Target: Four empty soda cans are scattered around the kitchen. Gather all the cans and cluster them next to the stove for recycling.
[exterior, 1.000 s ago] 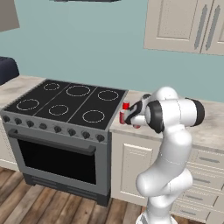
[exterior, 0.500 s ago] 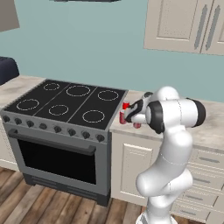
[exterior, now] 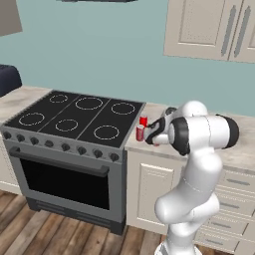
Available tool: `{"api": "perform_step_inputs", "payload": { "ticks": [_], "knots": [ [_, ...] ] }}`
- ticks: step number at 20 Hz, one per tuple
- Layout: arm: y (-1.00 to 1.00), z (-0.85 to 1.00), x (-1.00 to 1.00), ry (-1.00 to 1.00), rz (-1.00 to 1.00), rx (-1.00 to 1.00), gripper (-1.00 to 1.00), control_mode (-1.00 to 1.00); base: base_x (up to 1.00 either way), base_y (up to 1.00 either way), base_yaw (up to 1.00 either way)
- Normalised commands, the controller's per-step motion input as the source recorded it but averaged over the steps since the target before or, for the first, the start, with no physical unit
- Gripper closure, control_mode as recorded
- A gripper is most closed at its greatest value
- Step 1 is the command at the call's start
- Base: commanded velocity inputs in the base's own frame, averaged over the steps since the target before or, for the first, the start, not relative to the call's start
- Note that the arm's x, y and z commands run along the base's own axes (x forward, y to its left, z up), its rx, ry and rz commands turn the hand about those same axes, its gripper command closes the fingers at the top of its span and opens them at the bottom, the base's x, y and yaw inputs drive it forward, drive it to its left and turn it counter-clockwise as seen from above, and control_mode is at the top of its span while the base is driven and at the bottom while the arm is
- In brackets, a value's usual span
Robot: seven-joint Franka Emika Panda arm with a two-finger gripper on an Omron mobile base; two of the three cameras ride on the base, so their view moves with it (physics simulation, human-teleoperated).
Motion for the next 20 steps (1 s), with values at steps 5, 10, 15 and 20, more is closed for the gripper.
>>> {"api": "perform_step_inputs", "payload": {
  "ticks": [5, 10, 15, 20],
  "knots": [
    [0.01, 0.45, -0.36, -0.06, 0.00, 0.00, -1.00, -1.00, 0.00, 0.00, 0.00],
    [0.01, 0.63, -0.37, 0.00, 0.00, 0.04, -1.00, -1.00, 0.00, 0.00, 0.00],
    [0.00, 0.68, -0.45, 0.05, 0.00, 0.10, -1.00, -1.00, 0.00, 0.00, 0.00],
    [0.00, 0.58, -0.52, 0.09, 0.00, 0.06, -1.00, -1.00, 0.00, 0.00, 0.00]
  ]
}}
